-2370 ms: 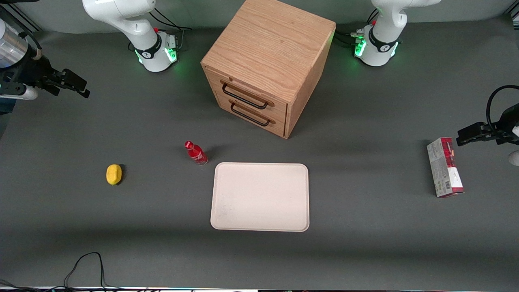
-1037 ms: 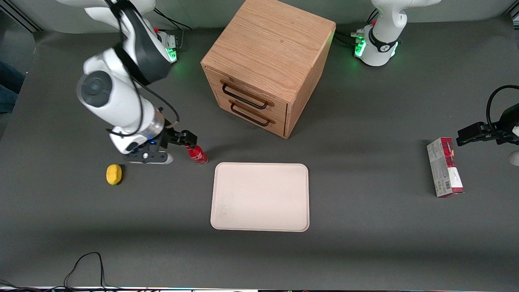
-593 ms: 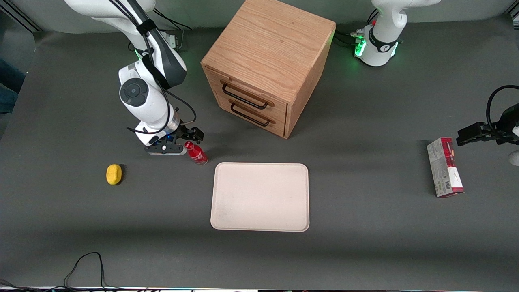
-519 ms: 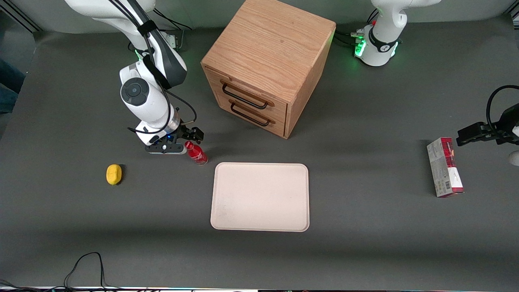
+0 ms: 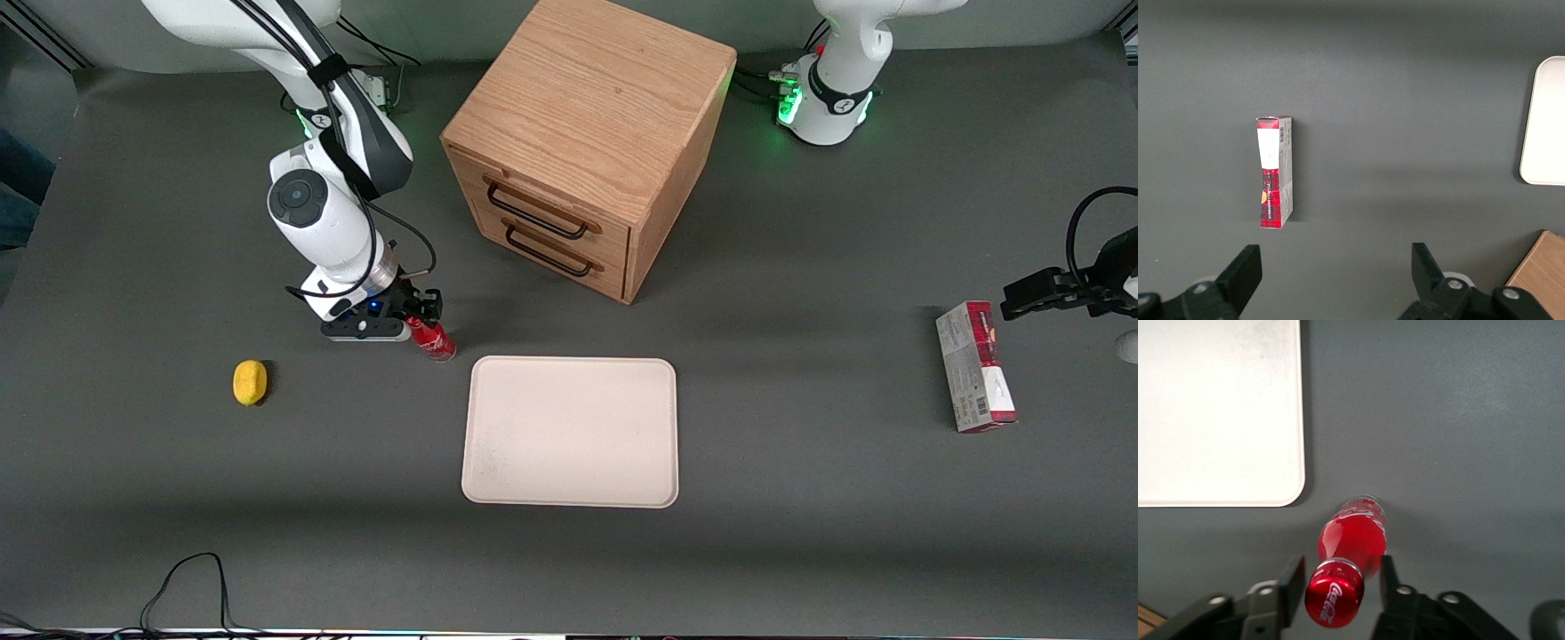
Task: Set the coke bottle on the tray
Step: 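Close the right gripper around the red bottle's body, then lift the red bottle and carry it to the tray's edge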
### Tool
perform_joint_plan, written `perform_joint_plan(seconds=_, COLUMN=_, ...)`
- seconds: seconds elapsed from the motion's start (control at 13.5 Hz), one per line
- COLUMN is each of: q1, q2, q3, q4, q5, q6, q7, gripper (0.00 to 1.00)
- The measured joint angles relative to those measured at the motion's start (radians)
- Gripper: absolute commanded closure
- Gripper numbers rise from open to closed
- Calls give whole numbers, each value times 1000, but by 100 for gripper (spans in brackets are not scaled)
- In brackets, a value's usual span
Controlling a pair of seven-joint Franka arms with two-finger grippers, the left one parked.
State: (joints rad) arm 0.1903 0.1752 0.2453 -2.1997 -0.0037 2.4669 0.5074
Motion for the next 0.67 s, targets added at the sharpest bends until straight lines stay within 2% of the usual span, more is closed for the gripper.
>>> perform_joint_plan(seconds=0.15, q1=-2, q2=-1, q3=0, q4=1, q5=-4, q6=1, q7=1, gripper=90)
perform_joint_plan(seconds=0.37, q1=-2, q2=0, q3=0, q4=26, q5=-4, q6=-12, q7=1, gripper=90)
perform_joint_plan(seconds=0.52, q1=-2, q2=3, q3=0, q4=122, q5=-4, q6=-118, q7=1, gripper=90)
perform_joint_plan(seconds=0.67, q1=-2, q2=18, q3=0, q4=291, q5=-4, q6=-290, q7=1, gripper=89)
